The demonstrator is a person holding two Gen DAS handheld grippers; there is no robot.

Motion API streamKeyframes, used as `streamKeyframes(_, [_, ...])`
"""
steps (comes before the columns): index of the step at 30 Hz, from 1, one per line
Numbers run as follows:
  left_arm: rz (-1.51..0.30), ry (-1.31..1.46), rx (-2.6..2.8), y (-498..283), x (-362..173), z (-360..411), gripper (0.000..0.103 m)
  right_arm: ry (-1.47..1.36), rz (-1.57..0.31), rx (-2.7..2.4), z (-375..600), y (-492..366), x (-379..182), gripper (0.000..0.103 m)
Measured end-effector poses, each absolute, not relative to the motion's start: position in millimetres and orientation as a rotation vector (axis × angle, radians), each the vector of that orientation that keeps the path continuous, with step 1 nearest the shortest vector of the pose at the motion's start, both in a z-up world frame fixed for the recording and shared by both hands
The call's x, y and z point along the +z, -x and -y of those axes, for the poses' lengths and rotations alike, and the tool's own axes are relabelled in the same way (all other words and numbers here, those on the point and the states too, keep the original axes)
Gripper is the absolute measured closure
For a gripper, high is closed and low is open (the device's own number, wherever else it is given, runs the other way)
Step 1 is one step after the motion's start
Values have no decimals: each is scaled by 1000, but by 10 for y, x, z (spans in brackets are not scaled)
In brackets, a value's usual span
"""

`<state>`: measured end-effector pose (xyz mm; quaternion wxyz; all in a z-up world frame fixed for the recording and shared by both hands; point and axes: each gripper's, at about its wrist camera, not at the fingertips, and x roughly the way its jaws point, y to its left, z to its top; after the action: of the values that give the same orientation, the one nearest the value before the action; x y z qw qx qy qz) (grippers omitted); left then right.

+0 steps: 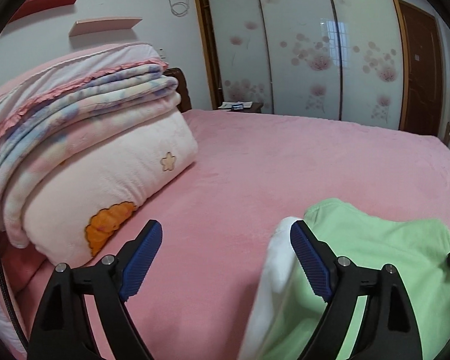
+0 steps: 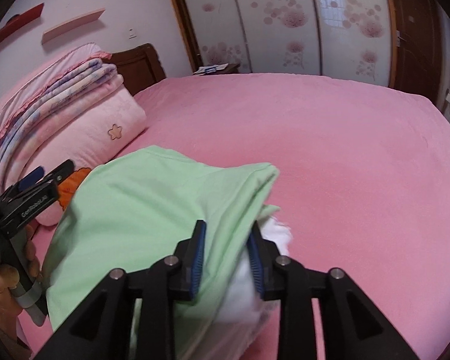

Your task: Fold small clothes

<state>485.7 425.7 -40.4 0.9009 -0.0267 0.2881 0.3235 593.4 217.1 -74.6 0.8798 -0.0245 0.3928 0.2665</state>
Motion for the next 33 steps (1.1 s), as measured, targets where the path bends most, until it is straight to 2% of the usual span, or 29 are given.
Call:
streamKeyframes(6, [-581,77,612,-4445,-280,-3942,14,28,-757,566,-1880,-5517,-462,63])
streamKeyframes(18, [-545,231,427,-3251,23,-2830,11,59,-789,659,-1403,-4117,-166,62])
streamKeyframes(26, [-537,172,359,-2509,356,-1982,1,69,-760,616,-607,-3283,230,61])
streamKeyframes(30, [-535,155,332,-2196,552,-1630,1,42,-738,574,-140,-2875,399,52])
streamKeyframes(33, [-532,159,314,-1922,680,-1353,1,26,-735,548,159,-2597,472,51])
